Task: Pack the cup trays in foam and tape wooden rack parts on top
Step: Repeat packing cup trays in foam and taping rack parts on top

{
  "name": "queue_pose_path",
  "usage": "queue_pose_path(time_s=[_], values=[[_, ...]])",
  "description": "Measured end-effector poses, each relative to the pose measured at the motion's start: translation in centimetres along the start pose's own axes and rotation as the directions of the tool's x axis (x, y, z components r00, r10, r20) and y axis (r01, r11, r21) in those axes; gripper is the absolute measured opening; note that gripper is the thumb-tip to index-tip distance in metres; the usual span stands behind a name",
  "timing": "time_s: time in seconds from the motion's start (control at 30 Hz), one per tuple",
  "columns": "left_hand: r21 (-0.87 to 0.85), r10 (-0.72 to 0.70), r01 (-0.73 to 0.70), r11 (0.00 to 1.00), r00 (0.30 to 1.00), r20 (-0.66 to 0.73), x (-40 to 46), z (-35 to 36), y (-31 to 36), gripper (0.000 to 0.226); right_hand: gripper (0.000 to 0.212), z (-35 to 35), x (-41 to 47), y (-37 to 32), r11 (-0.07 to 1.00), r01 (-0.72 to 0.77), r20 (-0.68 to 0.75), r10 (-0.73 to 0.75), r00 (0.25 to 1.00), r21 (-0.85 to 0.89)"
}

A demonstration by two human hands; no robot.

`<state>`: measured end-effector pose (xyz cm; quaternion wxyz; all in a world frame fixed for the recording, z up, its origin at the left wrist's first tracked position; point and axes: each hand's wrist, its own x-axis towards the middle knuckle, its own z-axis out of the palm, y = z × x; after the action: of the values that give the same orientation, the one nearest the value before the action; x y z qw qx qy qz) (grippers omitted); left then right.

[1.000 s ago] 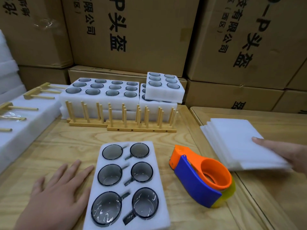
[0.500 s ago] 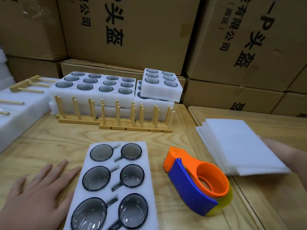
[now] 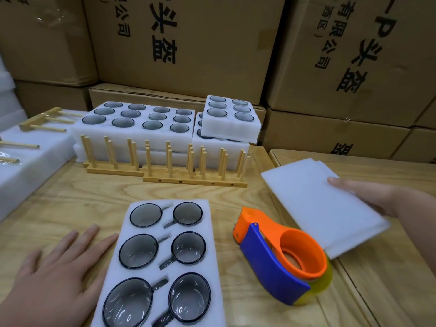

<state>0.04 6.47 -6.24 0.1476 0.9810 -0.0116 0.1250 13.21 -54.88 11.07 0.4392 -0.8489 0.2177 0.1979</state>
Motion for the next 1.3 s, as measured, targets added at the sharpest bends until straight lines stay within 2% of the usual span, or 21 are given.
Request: queue_pose_path(time_s=[0.23,0.37,0.53,0.63,0.73,0.83,1.03,1.3], values=[[0.012,-0.035,0.034,0.999,0.999,0.031,0.0,0.0,-0.1,0.062,0.102,0.8,-2.0,-0.4,0.998,0.066,0.085,-0.067,0.994,0.008],[0.039,-0.023,0.021,0.999,0.999,0.035,0.3,1.0,-1.3,0.064,0.1,0.6,-2.2,1.5,0.989,0.087,0.114,-0.101,0.988,0.12],[0.022,-0.011,0.01,1.0,0.999,0.038,0.6,1.8,-2.1,0.065,0.097,-0.1,-3.0,4.2,0.975,0.05,0.109,-0.076,0.991,0.219],[0.035,-0.001,-0.001,0.999,0.998,0.065,0.9,1.9,-2.4,0.065,0.093,-0.3,-4.0,6.4,0.957,-0.01,0.175,-0.043,0.984,0.289],[0.027,-0.007,0.005,1.0,0.998,0.067,0.9,1.8,-2.0,0.065,0.078,-0.1,-5.2,8.5,0.942,-0.04,0.225,-0.039,0.974,0.334],[-0.001,-0.002,0.002,1.0,0.998,0.067,0.9,1.1,-1.2,0.063,0.077,0.3,-6.7,9.9,0.931,-0.069,0.255,-0.027,0.967,0.357],[-0.017,0.001,0.001,1.0,0.996,0.089,1.2,0.5,-0.6,0.065,0.084,0.6,-9.1,11.2,0.927,-0.106,0.231,0.021,0.973,0.36],[0.059,-0.022,0.013,0.998,0.988,0.152,3.0,3.4,-3.4,0.066,0.076,1.0,-12.4,12.5,0.92,-0.076,0.216,-0.01,0.976,0.384]])
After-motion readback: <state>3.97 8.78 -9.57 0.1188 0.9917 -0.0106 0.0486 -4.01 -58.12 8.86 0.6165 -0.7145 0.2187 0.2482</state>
